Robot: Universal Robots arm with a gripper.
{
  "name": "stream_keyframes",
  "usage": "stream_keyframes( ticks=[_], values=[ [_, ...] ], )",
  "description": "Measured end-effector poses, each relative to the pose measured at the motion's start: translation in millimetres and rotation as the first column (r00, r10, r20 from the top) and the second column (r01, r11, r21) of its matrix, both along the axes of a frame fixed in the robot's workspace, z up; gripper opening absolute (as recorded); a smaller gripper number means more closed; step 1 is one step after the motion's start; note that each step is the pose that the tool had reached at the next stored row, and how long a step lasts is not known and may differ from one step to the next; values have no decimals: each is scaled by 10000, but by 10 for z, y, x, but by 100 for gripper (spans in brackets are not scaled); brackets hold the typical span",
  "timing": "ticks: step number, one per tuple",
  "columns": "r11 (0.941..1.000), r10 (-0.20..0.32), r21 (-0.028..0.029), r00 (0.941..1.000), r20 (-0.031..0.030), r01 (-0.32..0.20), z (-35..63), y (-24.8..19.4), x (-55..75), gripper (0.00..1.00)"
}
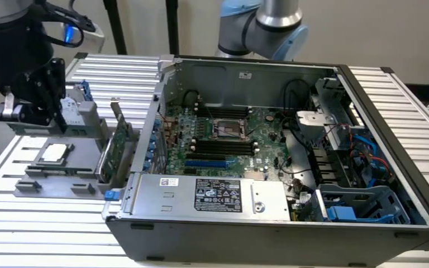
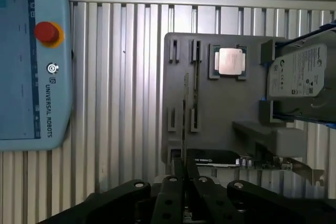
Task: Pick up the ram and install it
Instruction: 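Pick up the ram and move it above insertion slot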
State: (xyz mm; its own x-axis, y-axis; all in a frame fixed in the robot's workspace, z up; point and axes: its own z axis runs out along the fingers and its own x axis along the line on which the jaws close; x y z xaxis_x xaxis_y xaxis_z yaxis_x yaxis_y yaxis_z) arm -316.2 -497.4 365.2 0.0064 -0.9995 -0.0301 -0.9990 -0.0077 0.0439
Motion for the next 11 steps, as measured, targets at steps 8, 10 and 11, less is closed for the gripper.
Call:
stream_keyframes(
  ticks=[8,10,11],
  values=[
    [10000,0,16,10000,-1,0,155,-1,363,0],
    [10000,0,20,10000,2,0,186,0,454,0],
    [10000,0,22,10000,4,0,200,0,499,0]
  ],
)
